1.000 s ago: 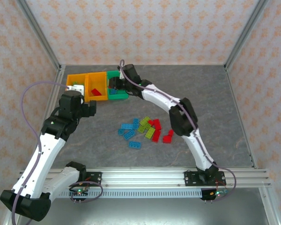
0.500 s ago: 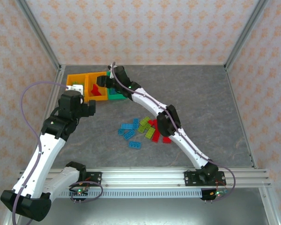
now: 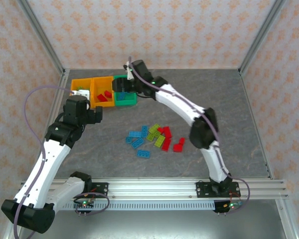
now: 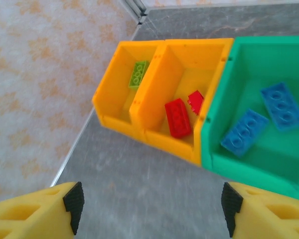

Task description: Sort the legos into containers by color

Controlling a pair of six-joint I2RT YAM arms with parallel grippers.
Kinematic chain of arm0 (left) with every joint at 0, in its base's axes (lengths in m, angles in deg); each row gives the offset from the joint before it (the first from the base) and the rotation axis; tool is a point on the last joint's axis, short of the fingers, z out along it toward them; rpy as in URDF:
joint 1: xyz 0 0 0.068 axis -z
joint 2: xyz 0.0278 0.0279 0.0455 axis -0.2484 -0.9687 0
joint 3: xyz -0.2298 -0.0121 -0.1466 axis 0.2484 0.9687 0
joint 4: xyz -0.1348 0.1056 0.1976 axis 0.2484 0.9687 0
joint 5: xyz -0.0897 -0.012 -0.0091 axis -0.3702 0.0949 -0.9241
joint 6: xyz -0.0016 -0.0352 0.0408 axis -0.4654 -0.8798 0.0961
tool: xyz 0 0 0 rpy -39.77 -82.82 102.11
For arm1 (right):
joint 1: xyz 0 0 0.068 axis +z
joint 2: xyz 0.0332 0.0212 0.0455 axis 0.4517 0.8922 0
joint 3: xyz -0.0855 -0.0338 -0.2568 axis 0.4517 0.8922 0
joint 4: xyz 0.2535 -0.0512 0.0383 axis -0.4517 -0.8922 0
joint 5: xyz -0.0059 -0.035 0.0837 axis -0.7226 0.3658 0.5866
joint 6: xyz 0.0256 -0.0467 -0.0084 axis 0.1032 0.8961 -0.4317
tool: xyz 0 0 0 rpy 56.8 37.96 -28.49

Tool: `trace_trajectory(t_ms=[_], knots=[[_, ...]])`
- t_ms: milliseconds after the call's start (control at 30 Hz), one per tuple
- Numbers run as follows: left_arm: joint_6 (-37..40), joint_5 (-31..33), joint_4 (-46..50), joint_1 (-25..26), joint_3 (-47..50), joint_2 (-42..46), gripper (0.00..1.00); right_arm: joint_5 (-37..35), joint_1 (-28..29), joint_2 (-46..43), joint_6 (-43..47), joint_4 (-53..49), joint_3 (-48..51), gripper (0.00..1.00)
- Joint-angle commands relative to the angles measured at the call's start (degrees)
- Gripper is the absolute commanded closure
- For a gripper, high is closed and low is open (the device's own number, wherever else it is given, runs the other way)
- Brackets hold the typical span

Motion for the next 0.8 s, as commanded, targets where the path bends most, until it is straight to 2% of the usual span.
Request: trace_trajectory(t_ms=[0, 133, 200, 300, 467, 567, 667, 767], knots=[[0.0, -4.1, 0.6, -0.5, -1.0, -2.1, 0.01, -5.4, -0.4, -16.4, 3.7, -2.0, 15.3, 0.23], [-5.6, -13.7, 7.2, 0.5, -6.7, -6.9, 0.01, -10.5, -0.6, -33.6, 2.0, -3.1, 34.0, 0.21], [-9.7, -16.0, 7.1, 4.2, -7.2, -8.3, 0.02, -13.2, -0.7, -42.9, 0.5, -5.5, 42.2, 0.19], [-15.8, -13.6, 4.2, 12.8, -7.1, -11.8, 0.02, -15.4, -0.8, -52.3, -0.3, -9.9, 50.0, 0.17], [-25.3, -10.3, -0.2, 22.3, -9.0, -24.3, 0.03, -17.9, -0.9, -60.4, -1.3, -18.8, 53.8, 0.15], [-28.2, -6.8, -2.0, 26.0, -11.2, -32.8, 0.11, -18.1, -0.9, -63.1, -3.1, -19.5, 55.2, 0.14], [-30.5, -6.9, -4.1, 27.0, -13.2, -40.3, 0.21, -18.7, -0.9, -64.7, -4.8, -18.4, 57.3, 0.14], [-31.3, -6.9, -4.5, 27.0, -15.8, -46.9, 0.26, -18.7, -0.8, -64.8, -5.7, -17.5, 58.4, 0.14]])
